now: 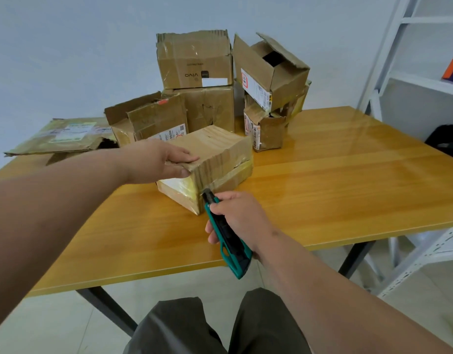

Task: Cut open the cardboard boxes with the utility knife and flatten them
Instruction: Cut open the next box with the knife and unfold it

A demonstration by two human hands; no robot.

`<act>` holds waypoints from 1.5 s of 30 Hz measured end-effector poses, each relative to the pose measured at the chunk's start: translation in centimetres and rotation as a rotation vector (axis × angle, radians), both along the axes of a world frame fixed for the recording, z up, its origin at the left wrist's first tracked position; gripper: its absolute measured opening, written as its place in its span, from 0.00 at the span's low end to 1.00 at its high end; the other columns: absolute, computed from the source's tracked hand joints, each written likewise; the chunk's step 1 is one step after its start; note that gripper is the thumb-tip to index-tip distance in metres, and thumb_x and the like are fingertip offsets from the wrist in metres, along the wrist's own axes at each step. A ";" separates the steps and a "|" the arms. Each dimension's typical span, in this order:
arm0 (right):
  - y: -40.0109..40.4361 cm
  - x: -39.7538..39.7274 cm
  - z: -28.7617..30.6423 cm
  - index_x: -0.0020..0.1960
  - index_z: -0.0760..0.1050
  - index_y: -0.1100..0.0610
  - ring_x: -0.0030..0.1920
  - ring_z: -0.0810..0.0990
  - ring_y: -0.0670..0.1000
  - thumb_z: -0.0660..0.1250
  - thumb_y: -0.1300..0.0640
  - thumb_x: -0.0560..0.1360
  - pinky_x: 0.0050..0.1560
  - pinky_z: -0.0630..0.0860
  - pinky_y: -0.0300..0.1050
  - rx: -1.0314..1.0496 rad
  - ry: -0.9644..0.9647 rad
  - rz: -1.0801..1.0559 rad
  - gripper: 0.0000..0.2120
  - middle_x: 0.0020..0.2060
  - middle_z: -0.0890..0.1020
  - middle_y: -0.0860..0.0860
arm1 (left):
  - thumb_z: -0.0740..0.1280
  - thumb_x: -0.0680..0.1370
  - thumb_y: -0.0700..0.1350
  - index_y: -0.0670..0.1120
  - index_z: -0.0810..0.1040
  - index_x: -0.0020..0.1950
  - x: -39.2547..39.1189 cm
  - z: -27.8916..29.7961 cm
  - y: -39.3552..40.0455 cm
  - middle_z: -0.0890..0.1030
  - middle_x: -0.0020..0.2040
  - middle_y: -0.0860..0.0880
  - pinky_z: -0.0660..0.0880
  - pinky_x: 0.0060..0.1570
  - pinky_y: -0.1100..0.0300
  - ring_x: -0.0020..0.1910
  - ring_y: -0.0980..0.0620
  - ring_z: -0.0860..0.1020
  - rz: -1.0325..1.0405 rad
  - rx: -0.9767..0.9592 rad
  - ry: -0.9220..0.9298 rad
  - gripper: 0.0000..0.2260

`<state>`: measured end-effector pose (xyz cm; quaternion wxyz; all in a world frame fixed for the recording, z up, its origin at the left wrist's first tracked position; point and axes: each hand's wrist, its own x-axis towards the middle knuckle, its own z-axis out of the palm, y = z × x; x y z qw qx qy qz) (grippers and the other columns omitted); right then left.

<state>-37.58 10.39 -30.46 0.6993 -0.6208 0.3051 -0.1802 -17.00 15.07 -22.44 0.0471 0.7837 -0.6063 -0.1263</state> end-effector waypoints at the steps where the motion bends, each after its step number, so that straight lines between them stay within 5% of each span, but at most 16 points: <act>1: -0.2 -0.2 -0.1 0.51 0.75 0.54 0.27 0.80 0.54 0.61 0.63 0.80 0.30 0.78 0.44 0.020 -0.007 -0.021 0.07 0.31 0.81 0.59 | 0.65 0.77 0.58 0.66 0.70 0.68 -0.5 -0.3 -0.4 0.71 0.70 0.62 0.63 0.67 0.55 0.69 0.55 0.68 0.002 -0.043 -0.036 0.19; 4: -1.0 -0.7 -0.3 0.51 0.75 0.56 0.26 0.79 0.55 0.62 0.64 0.79 0.30 0.77 0.46 0.067 -0.028 -0.091 0.06 0.29 0.81 0.59 | 0.61 0.77 0.63 0.66 0.71 0.67 -1.7 -1.0 -1.8 0.77 0.64 0.57 0.73 0.49 0.58 0.59 0.53 0.75 0.010 -0.137 -0.228 0.19; 7: -1.5 -1.2 -0.4 0.51 0.75 0.56 0.25 0.79 0.56 0.62 0.64 0.79 0.29 0.76 0.46 0.089 -0.039 -0.131 0.05 0.28 0.80 0.59 | 0.57 0.77 0.65 0.67 0.70 0.68 -2.7 -1.2 -2.9 0.80 0.59 0.56 0.65 0.30 0.63 0.46 0.56 0.75 0.044 -0.123 -0.369 0.20; 10: -1.4 -1.4 -0.5 0.56 0.75 0.59 0.25 0.78 0.56 0.62 0.64 0.79 0.28 0.76 0.46 0.090 -0.056 -0.143 0.07 0.28 0.80 0.59 | 0.56 0.77 0.66 0.67 0.69 0.69 -3.1 -1.3 -3.1 0.81 0.52 0.57 0.62 0.26 0.63 0.36 0.60 0.70 0.085 -0.095 -0.414 0.20; 14: -0.6 -1.8 -0.1 0.59 0.75 0.58 0.24 0.78 0.56 0.62 0.65 0.79 0.28 0.77 0.46 0.040 -0.033 -0.068 0.10 0.29 0.80 0.60 | 0.56 0.78 0.64 0.66 0.66 0.71 -3.4 -1.4 -3.3 0.80 0.55 0.53 0.59 0.27 0.63 0.39 0.57 0.68 0.132 -0.079 -0.431 0.20; 17: 0.2 -1.8 0.3 0.51 0.77 0.54 0.23 0.78 0.56 0.62 0.65 0.79 0.26 0.77 0.44 -0.033 -0.039 -0.003 0.09 0.28 0.79 0.60 | 0.56 0.79 0.64 0.65 0.66 0.72 -3.3 -1.7 -3.5 0.80 0.60 0.51 0.63 0.30 0.62 0.44 0.55 0.70 0.111 -0.070 -0.415 0.21; 21: -0.9 -2.3 -0.1 0.62 0.75 0.53 0.24 0.77 0.53 0.63 0.63 0.78 0.25 0.75 0.44 -0.265 -0.016 -0.223 0.14 0.32 0.80 0.57 | 0.62 0.80 0.56 0.64 0.72 0.68 -1.4 -0.8 -1.9 0.78 0.62 0.56 0.67 0.51 0.60 0.55 0.56 0.73 0.059 -0.106 -0.023 0.16; 25: -1.0 -3.0 -1.5 0.68 0.73 0.46 0.32 0.77 0.45 0.61 0.54 0.78 0.35 0.78 0.45 -0.742 0.139 -0.231 0.18 0.33 0.77 0.42 | 0.62 0.79 0.57 0.64 0.78 0.61 -1.6 -0.8 -1.7 0.81 0.50 0.61 0.71 0.39 0.63 0.45 0.60 0.76 0.071 -0.176 -0.137 0.11; 30: -1.2 -3.4 -2.2 0.64 0.76 0.46 0.31 0.74 0.45 0.57 0.50 0.80 0.31 0.66 0.40 -0.927 0.179 -0.283 0.15 0.30 0.75 0.43 | 0.60 0.77 0.64 0.60 0.81 0.55 -4.1 -1.6 -3.6 0.79 0.42 0.59 0.70 0.29 0.63 0.38 0.60 0.74 0.033 -0.291 -0.345 0.15; 34: -2.1 -3.7 -1.9 0.46 0.72 0.47 0.32 0.73 0.46 0.55 0.51 0.81 0.33 0.65 0.43 -0.894 0.210 -0.352 0.09 0.31 0.74 0.45 | 0.57 0.78 0.64 0.62 0.72 0.68 -4.0 -2.3 -4.0 0.71 0.49 0.55 0.69 0.44 0.58 0.48 0.55 0.69 -0.023 -0.245 -0.265 0.20; 39: -2.6 -3.5 -2.0 0.52 0.75 0.52 0.35 0.73 0.48 0.55 0.51 0.82 0.35 0.65 0.43 -0.906 0.254 -0.348 0.11 0.34 0.75 0.44 | 0.49 0.78 0.65 0.66 0.55 0.76 -3.4 -3.0 -3.9 0.63 0.68 0.51 0.53 0.71 0.45 0.68 0.47 0.57 -0.055 -0.084 -0.221 0.25; 41: -2.6 -3.2 -2.0 0.52 0.75 0.51 0.35 0.73 0.47 0.56 0.50 0.82 0.35 0.64 0.42 -0.940 0.256 -0.340 0.10 0.34 0.74 0.44 | 0.47 0.80 0.63 0.65 0.50 0.77 -3.5 -2.7 -4.0 0.56 0.77 0.53 0.49 0.74 0.40 0.76 0.46 0.53 -0.099 -0.030 -0.232 0.25; 45: -2.5 -2.9 -1.9 0.50 0.75 0.50 0.35 0.74 0.48 0.56 0.51 0.82 0.33 0.67 0.44 -0.955 0.246 -0.355 0.09 0.34 0.76 0.47 | 0.45 0.81 0.61 0.64 0.47 0.77 -3.8 -2.5 -4.0 0.52 0.79 0.55 0.43 0.72 0.39 0.78 0.48 0.50 -0.103 0.010 -0.235 0.24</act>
